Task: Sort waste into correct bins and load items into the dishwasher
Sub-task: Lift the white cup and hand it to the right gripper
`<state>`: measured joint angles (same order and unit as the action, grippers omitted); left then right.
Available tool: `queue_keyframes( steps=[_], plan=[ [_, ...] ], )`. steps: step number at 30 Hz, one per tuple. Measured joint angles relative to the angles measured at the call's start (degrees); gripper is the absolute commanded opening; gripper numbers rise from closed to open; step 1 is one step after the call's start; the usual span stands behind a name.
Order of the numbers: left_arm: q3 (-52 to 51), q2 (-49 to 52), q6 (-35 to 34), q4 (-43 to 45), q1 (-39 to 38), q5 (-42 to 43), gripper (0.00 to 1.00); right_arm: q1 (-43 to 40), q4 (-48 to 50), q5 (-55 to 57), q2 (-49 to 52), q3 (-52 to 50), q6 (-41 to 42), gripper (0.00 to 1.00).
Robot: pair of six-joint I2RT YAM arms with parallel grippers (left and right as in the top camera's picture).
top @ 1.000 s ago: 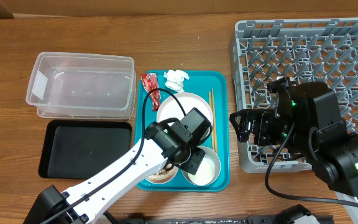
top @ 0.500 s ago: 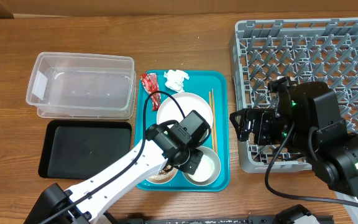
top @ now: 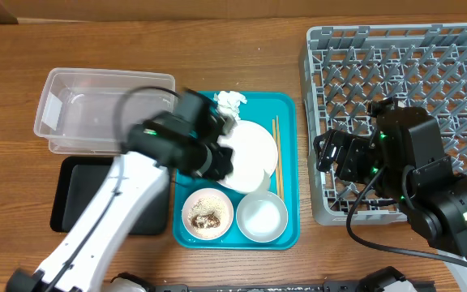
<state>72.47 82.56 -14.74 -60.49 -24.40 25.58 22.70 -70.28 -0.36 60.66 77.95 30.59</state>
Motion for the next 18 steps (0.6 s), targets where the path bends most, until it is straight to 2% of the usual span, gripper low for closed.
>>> queue_keyframes(
  steps=[5,10,14,18],
  plan=[
    [2.95,-1.95,1.68,2.97,11.43,12.15,0.04,0.0,2.14,-2.03,0.0,0.0,-1.33,0.95],
    [2.95,-0.96,3.41,6.4,20.81,31.36,0.04,-0.04,7.37,-11.43,0.0,0.0,-8.15,0.9],
    [2.95,0.39,4.28,9.57,23.37,48.04,0.04,-0.04,12.59,-23.06,0.17,0.0,-14.27,0.88],
    [2.95,0.57,4.28,9.92,23.04,56.81,0.04,-0.04,17.0,-32.74,0.92,0.0,-17.88,0.89]
  ],
)
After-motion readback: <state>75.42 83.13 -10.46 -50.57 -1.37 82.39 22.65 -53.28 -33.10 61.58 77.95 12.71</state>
